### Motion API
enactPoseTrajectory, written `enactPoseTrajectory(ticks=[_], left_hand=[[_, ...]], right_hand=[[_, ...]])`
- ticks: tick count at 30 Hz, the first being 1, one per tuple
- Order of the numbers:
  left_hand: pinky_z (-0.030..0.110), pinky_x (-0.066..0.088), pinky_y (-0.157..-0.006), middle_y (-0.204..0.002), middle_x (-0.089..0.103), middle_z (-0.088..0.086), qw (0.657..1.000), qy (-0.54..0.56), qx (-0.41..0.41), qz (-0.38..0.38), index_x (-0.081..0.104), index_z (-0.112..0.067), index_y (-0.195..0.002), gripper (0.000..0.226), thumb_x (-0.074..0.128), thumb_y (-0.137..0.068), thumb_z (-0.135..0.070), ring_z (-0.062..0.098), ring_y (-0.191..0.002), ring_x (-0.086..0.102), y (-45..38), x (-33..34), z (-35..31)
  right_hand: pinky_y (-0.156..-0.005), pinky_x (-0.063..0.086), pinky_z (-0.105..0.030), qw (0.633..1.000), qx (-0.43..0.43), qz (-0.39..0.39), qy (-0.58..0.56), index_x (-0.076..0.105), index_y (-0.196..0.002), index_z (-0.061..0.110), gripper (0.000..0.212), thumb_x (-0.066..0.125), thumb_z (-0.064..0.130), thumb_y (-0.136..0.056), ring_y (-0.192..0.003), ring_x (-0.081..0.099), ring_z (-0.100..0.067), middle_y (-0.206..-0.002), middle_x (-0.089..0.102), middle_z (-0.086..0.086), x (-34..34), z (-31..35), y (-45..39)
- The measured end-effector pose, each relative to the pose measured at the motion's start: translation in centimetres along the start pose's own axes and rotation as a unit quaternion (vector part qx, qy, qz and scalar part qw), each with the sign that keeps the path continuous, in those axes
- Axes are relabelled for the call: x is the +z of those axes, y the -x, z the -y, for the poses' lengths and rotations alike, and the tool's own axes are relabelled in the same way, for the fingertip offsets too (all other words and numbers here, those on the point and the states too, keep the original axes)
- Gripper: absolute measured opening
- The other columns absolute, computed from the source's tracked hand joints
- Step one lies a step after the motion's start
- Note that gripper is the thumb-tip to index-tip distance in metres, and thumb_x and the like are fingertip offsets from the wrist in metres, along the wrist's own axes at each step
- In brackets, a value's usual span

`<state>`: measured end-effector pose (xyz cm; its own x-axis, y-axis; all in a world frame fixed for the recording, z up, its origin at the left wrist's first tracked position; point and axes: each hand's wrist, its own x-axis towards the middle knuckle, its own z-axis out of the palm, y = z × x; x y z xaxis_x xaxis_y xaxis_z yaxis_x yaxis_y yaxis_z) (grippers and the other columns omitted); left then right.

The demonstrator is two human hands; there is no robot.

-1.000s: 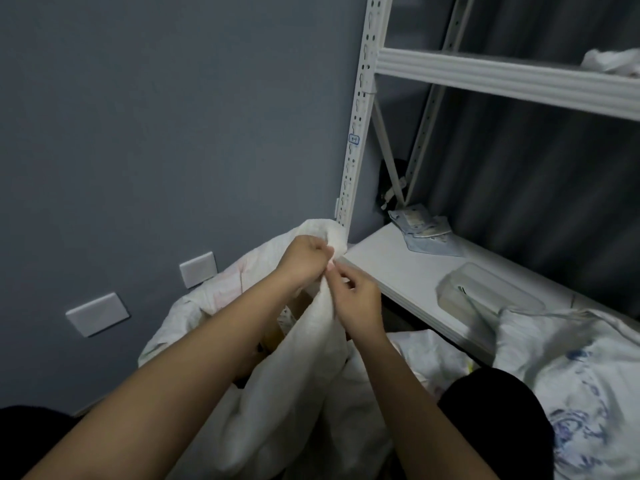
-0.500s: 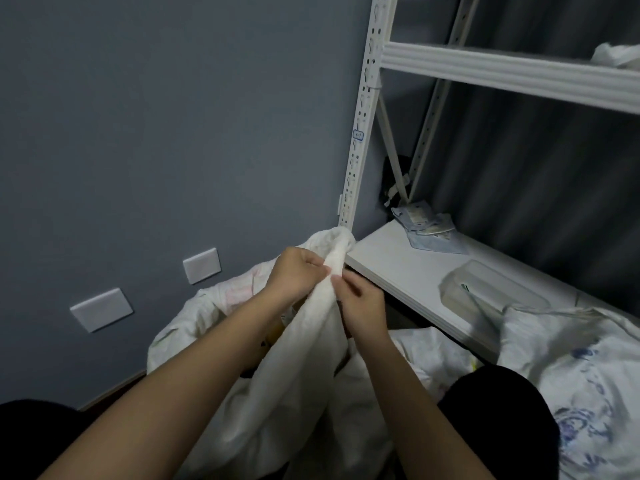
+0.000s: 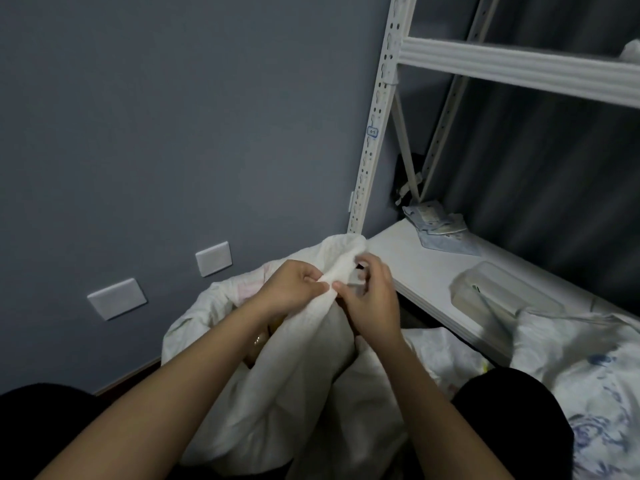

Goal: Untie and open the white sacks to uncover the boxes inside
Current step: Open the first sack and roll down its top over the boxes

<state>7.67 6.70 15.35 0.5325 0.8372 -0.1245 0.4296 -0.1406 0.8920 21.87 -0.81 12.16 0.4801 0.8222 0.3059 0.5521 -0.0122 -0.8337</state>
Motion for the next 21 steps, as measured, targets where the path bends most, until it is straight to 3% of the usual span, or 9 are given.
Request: enactPoseTrajectory(ticks=[2, 4, 6, 8, 11, 14, 17, 21], left_hand=[[0.022, 0.033, -0.051, -0.056, 0.049, -0.003, 0.998, -0.045, 0.012, 0.039, 0.067, -0.004, -0.077, 0.018, 0.066, -0.087, -0.019, 0.008, -0.049, 0.042, -0.2, -0.5, -0.1], [0.021, 0.035, -0.053, -0.058, 0.053, -0.008, 0.991, -0.097, 0.018, 0.086, 0.067, -0.016, -0.075, 0.013, 0.066, -0.088, -0.020, 0.004, -0.050, 0.044, -0.5, -1.0, -0.6], [0.022, 0.041, -0.061, -0.069, 0.059, -0.007, 0.989, -0.101, 0.012, 0.107, 0.066, -0.020, -0.083, 0.008, 0.064, -0.089, -0.023, 0.005, -0.062, 0.052, -0.9, -1.2, -1.0], [0.028, 0.046, -0.072, -0.088, 0.063, -0.003, 0.986, -0.152, 0.008, 0.062, 0.061, -0.018, -0.095, 0.021, 0.064, -0.088, -0.038, 0.013, -0.080, 0.058, -0.8, -1.1, -1.3], [0.034, 0.043, -0.077, -0.108, 0.057, 0.000, 0.953, -0.303, 0.013, -0.027, 0.047, -0.016, -0.110, 0.060, 0.065, -0.075, -0.062, 0.021, -0.098, 0.055, 0.6, 0.0, -0.8], [0.037, 0.042, -0.085, -0.125, 0.049, 0.006, 0.911, -0.409, 0.026, -0.051, 0.034, -0.013, -0.130, 0.074, 0.065, -0.079, -0.057, 0.026, -0.114, 0.049, 1.8, 2.4, 0.7], [0.038, 0.044, -0.088, -0.128, 0.054, 0.010, 0.878, -0.469, 0.031, -0.089, 0.039, -0.014, -0.133, 0.041, 0.050, -0.096, -0.027, 0.029, -0.115, 0.053, -0.1, 1.1, 2.3], [0.038, 0.045, -0.075, -0.107, 0.066, 0.010, 0.912, -0.388, 0.054, -0.124, 0.060, -0.016, -0.106, 0.021, 0.046, -0.098, -0.030, 0.033, -0.101, 0.060, -3.4, -4.7, 3.0]], right_hand=[[-0.103, 0.032, -0.036, 0.944, -0.233, 0.056, 0.229, 0.058, -0.126, 0.027, 0.042, 0.063, 0.037, -0.086, -0.123, 0.038, -0.021, -0.133, 0.050, -0.002, -1.4, -0.7, -1.5], [-0.112, 0.025, -0.041, 0.871, -0.313, 0.177, 0.334, 0.066, -0.113, 0.024, 0.031, 0.057, 0.041, -0.088, -0.131, 0.037, -0.025, -0.131, 0.055, -0.003, -2.7, 0.0, -3.5], [-0.097, 0.038, -0.036, 0.835, -0.271, 0.293, 0.378, 0.064, -0.099, 0.023, 0.022, 0.057, 0.041, -0.090, -0.109, 0.054, -0.022, -0.107, 0.066, -0.001, -3.5, 1.8, -4.9], [-0.073, 0.042, -0.033, 0.841, -0.185, 0.353, 0.366, 0.060, -0.088, 0.023, 0.018, 0.058, 0.040, -0.090, -0.085, 0.056, -0.022, -0.093, 0.066, -0.004, -3.7, 3.0, -6.4], [-0.067, 0.042, -0.036, 0.886, -0.070, 0.381, 0.256, 0.061, -0.076, 0.014, 0.022, 0.062, 0.032, -0.088, -0.073, 0.055, -0.024, -0.077, 0.062, -0.006, -3.3, 2.9, -8.6], [-0.068, 0.034, -0.032, 0.897, 0.051, 0.415, 0.141, 0.056, -0.071, 0.014, 0.022, 0.065, 0.026, -0.088, -0.070, 0.048, -0.019, -0.070, 0.053, -0.002, -2.6, 1.8, -10.2], [-0.075, 0.037, -0.034, 0.903, 0.103, 0.411, 0.070, 0.059, -0.075, 0.014, 0.021, 0.068, 0.031, -0.084, -0.074, 0.052, -0.020, -0.072, 0.057, -0.002, -2.8, 0.1, -10.7], [-0.065, 0.044, -0.021, 0.904, 0.117, 0.410, -0.009, 0.060, -0.085, 0.013, 0.017, 0.066, 0.029, -0.089, -0.069, 0.061, -0.008, -0.074, 0.065, 0.008, -4.0, -0.9, -9.9]])
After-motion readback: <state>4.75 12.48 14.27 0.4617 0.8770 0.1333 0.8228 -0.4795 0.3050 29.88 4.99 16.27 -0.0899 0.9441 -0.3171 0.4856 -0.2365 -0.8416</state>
